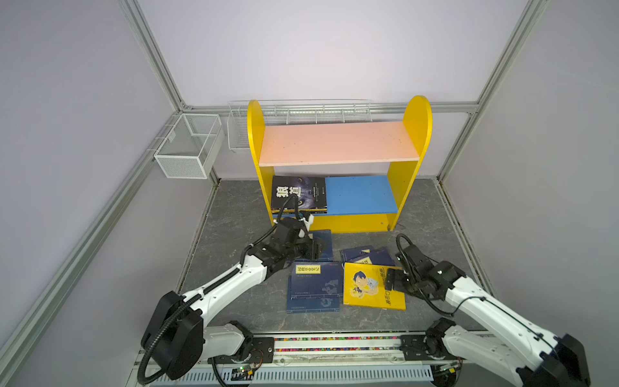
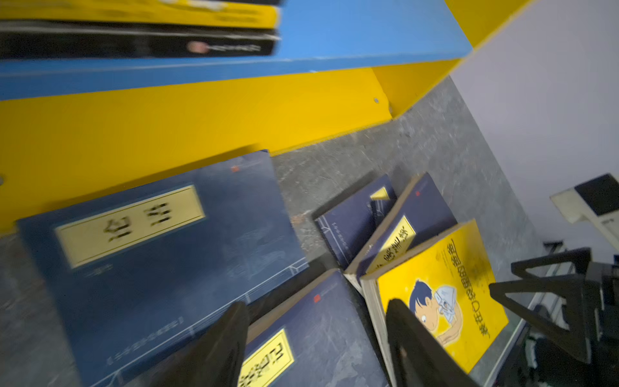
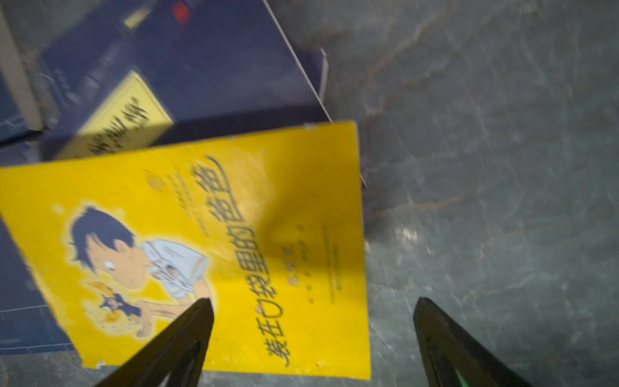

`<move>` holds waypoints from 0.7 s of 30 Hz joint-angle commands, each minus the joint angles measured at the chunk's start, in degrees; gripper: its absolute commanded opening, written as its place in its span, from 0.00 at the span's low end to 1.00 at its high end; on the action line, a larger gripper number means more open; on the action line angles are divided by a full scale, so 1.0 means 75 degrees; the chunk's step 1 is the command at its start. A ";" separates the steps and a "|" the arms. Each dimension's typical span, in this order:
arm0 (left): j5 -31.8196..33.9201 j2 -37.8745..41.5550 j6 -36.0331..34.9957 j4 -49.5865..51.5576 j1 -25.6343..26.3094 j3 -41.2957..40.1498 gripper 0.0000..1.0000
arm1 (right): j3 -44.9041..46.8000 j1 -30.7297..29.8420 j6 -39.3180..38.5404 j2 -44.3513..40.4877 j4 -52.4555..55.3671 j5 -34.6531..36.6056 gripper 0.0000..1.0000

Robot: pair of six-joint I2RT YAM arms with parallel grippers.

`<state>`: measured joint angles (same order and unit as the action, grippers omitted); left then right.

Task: Stacking books/files
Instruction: Pick up the book from the books.

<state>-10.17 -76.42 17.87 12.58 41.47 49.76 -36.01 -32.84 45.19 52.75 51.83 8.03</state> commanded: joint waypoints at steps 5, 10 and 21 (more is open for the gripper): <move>0.0279 -0.1721 -0.1775 0.1532 0.1017 0.1281 0.67 | 0.1228 0.0274 0.0034 -0.0809 -0.0712 -0.1563 0.95; 0.0067 -0.2313 -0.1995 0.1793 0.1172 0.1478 0.67 | 0.1416 0.0436 -0.0506 -0.0568 -0.1426 -0.1976 0.90; 0.0313 -0.2969 -0.2134 0.2072 0.1314 0.1768 0.63 | 0.1185 0.0782 -0.1063 -0.1119 -0.2758 -0.3519 0.80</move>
<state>-8.64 -97.86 3.77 26.33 51.07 61.01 -25.67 -27.42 39.20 44.69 37.26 -12.32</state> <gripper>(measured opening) 0.632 0.804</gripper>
